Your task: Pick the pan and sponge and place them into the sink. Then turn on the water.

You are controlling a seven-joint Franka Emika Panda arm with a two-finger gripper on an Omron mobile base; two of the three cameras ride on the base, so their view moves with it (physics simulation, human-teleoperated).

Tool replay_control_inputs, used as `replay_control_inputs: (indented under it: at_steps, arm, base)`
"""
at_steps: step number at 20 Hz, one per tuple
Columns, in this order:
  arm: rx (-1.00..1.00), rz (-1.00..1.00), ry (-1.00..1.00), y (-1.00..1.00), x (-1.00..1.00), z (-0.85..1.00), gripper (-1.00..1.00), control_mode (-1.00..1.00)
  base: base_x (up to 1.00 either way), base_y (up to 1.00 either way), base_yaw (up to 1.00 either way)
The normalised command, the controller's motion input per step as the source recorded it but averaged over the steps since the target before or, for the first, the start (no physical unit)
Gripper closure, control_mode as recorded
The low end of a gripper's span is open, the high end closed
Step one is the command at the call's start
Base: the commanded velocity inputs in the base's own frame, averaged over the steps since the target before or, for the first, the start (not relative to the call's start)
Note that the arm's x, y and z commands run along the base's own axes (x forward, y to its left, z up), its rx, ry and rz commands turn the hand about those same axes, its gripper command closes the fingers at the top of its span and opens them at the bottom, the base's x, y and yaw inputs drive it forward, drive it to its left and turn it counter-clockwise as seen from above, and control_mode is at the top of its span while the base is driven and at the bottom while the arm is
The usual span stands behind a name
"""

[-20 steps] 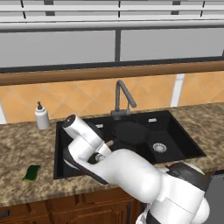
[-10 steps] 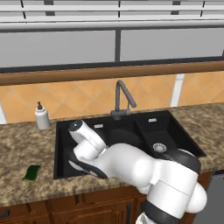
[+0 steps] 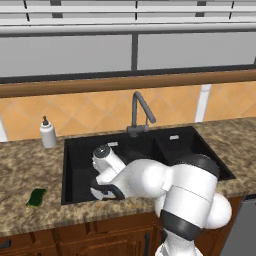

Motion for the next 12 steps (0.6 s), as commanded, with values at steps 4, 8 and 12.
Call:
replay_control_inputs:
  at_steps: [4,8,12]
  arm:
    - [0.04,-0.01,-0.01,-0.01,0.59,-0.23,1.00,-1.00]
    - [0.01,-0.06,0.00,0.00,0.61,-0.08,1.00,-1.00]
    - [0.00,-0.11,0.05,0.01,0.62,0.00,1.00,-1.00]
  base:
    - [0.00,0.00,0.00]
    - [0.00,0.00,0.00]
    - [0.00,0.00,0.00]
